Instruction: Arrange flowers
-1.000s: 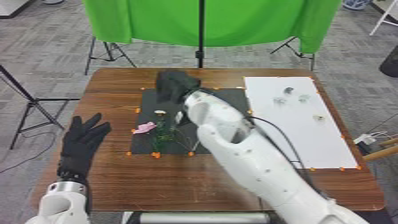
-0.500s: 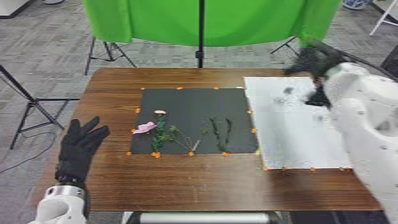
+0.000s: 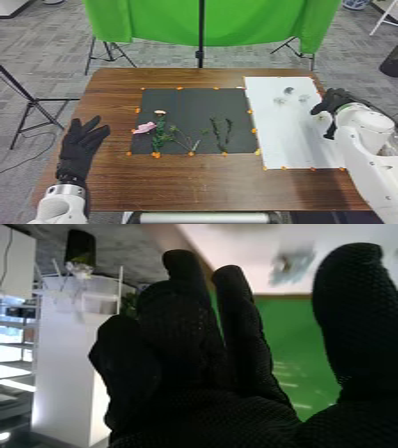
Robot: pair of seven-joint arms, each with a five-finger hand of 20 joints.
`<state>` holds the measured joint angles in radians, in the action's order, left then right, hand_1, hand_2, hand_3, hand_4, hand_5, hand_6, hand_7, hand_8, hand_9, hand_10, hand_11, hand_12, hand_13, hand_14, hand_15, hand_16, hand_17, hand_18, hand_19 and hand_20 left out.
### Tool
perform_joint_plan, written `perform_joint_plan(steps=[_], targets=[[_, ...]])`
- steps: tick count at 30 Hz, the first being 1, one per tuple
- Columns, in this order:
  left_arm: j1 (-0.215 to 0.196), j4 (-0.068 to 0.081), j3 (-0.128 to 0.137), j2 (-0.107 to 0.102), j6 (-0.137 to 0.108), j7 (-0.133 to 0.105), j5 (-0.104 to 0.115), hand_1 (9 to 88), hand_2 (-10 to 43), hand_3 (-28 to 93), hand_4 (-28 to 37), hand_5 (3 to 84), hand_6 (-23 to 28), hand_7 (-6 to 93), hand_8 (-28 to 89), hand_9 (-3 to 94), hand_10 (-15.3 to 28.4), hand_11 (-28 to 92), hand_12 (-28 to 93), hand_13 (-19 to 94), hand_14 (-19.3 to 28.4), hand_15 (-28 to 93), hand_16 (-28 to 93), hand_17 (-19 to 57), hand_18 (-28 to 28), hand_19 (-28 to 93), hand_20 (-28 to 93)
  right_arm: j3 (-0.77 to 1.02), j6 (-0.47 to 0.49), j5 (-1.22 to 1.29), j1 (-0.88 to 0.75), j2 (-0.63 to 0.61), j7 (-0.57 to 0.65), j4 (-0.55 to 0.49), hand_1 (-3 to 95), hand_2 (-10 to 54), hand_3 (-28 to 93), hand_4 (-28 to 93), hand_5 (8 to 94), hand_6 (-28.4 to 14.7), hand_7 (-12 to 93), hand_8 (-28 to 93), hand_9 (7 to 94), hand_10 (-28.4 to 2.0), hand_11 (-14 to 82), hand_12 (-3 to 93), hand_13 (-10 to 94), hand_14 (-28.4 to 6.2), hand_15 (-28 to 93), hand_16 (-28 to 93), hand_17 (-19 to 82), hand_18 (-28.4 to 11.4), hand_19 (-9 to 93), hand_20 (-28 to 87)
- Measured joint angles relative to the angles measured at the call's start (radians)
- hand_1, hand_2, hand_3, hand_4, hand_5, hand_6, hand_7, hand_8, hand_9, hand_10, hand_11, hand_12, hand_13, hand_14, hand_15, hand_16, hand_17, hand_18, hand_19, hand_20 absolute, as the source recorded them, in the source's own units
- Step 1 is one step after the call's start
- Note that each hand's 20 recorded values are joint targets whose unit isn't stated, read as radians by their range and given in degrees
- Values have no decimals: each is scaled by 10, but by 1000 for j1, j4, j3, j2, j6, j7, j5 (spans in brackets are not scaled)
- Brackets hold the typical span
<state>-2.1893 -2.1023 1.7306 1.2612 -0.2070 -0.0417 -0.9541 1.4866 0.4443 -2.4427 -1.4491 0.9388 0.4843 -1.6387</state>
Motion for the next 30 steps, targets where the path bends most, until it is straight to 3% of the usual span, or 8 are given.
perform_joint_plan(steps=[4, 8, 11, 13, 16, 18, 25, 30], targets=[[0, 0, 0, 2, 0, 0, -1, 163, 150, 570, -283, 429, 58, 39, -57, 465, 141, 161, 127, 348, 157, 98, 37, 54, 120, 35, 192, -20, -78, -19, -25, 2, -21, 14, 480, -95, 639, -167, 642, 5, 171, -52, 741, -141, 185, 208, 837, -41, 652, 319, 611, -123, 932, 588], [1, 1, -2, 4, -1, -2, -2, 165, 139, 586, -283, 430, 55, 43, -57, 467, 141, 162, 128, 351, 155, 98, 36, 62, 119, 35, 192, -31, -202, -85, -58, 8, -48, 34, 604, -95, 549, -154, 737, -4, 192, 85, 855, -102, 74, 348, 873, -23, 637, 320, 640, -113, 932, 596], [1, 4, -11, 3, -8, -30, -15, 183, 106, 617, -283, 437, 48, 52, -59, 474, 139, 164, 128, 363, 152, 104, 33, 81, 113, 33, 200, -33, -276, -108, -82, 10, -58, 45, 630, -95, 557, -159, 778, -6, 207, 99, 891, -86, 72, 364, 894, -17, 631, 321, 656, -107, 932, 598], [1, 10, -21, 1, -19, -80, -46, 214, 68, 636, -282, 440, 42, 58, -59, 479, 135, 168, 130, 371, 150, 108, 33, 87, 111, 30, 205, -33, -322, -106, -97, 10, -63, 46, 632, -95, 557, -160, 782, -7, 207, 101, 896, -86, 72, 365, 896, -16, 630, 322, 657, -108, 932, 599], [1, 21, -26, 0, -26, -169, -130, 223, 51, 646, -281, 443, 40, 62, -61, 481, 134, 170, 130, 373, 149, 110, 31, 88, 110, 26, 211, -33, -383, -91, -115, 9, -68, 36, 633, -95, 558, -158, 786, -8, 206, 104, 900, -86, 73, 367, 898, -16, 629, 325, 660, -107, 932, 600], [1, 22, -25, 0, -25, -193, -169, 223, 48, 648, -279, 443, 39, 64, -62, 481, 133, 170, 130, 373, 148, 111, 31, 87, 110, 24, 213, -35, -410, -69, -127, 7, -71, 11, 633, -95, 558, -158, 789, -8, 205, 105, 901, -86, 73, 369, 898, -16, 629, 326, 660, -106, 932, 601], [1, 19, -16, -5, -22, -175, -134, 214, 47, 641, -281, 444, 39, 65, -62, 483, 133, 169, 131, 374, 152, 112, 31, 84, 112, 21, 213, -153, -503, 13, -98, -6, -116, -138, 628, -95, 561, -156, 794, -3, 201, 106, 907, -81, 72, 373, 900, -14, 633, 330, 662, -105, 932, 608], [3, 20, -16, -6, -19, -168, -119, 195, 81, 621, -282, 449, 41, 63, -61, 493, 138, 169, 135, 378, 154, 113, 33, 85, 113, 21, 213, -347, -564, 65, 54, 26, -263, -150, 625, -95, 557, -157, 790, 4, 200, 102, 903, -81, 68, 374, 896, -13, 641, 333, 663, -105, 932, 618]])
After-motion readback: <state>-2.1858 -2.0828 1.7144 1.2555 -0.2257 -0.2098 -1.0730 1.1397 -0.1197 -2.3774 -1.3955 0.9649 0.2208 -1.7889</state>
